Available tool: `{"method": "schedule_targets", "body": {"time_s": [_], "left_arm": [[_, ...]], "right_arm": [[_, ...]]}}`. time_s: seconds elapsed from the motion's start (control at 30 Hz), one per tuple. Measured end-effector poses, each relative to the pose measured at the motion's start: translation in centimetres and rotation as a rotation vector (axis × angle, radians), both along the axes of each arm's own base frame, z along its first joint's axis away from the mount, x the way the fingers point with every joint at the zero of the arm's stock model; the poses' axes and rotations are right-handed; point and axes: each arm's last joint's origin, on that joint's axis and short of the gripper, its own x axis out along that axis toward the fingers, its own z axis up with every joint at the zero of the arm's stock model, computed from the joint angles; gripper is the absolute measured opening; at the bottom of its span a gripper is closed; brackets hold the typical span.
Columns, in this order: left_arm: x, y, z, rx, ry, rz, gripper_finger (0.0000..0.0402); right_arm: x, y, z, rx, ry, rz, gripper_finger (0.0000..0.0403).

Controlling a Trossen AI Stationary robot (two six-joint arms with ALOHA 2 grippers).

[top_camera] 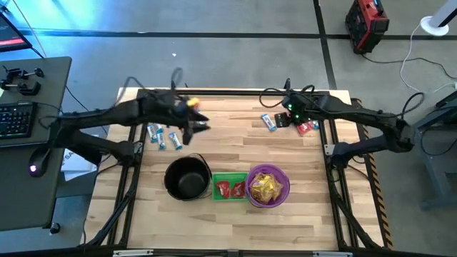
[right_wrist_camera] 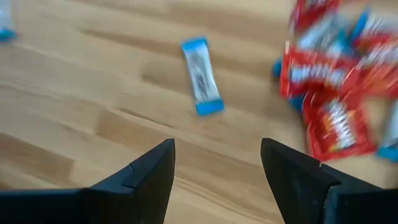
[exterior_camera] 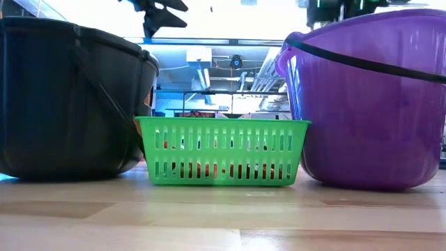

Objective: Sort candy by brand, put in halloween buckets
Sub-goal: Put the red candy into the green bin

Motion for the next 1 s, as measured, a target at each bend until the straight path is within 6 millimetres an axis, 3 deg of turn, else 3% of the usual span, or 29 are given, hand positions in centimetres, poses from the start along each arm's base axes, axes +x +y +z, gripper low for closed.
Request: {"method": "schedule_targets", "body": {"time_s": [0.13, 0.23, 0.43, 0.63, 0.77, 0.87, 1.0], "left_arm": [[-2.6, -0.1, 1.5, -0.037, -0.102, 0.084, 0.0172], [-3.9, -0.4, 1.5, -0.053, -0.129, 0.143, 0.0172], [-4.6, -0.8, 1.2, -0.087, -0.145, 0.23, 0.0172], [-4.0, -0.8, 0.8, -0.09, -0.126, 0.243, 0.0172], [-3.7, -0.8, 0.6, -0.107, -0.117, 0.253, 0.0172], [-3.6, -0.7, 0.5, -0.106, -0.113, 0.254, 0.0172], [-3.6, -0.7, 0.6, -0.098, -0.114, 0.271, 0.0172]], "right_arm": [[-2.1, -1.7, -5.5, 0.068, 0.067, -0.103, 0.0232], [-3.4, -2.7, -7.8, 0.06, 0.132, -0.185, 0.0232], [-3.8, -4.1, -9.9, -0.01, 0.29, -0.218, 0.0232], [-3.5, -5.1, -12.4, 0.052, 0.386, -0.134, 0.0232], [-3.3, -5.3, -12.9, 0.055, 0.423, -0.098, 0.0226], [-3.4, -5.2, -12.9, 0.065, 0.436, -0.067, 0.0189], [-3.6, -4.0, -12.7, 0.1, 0.497, -0.015, 0.0085]]}}
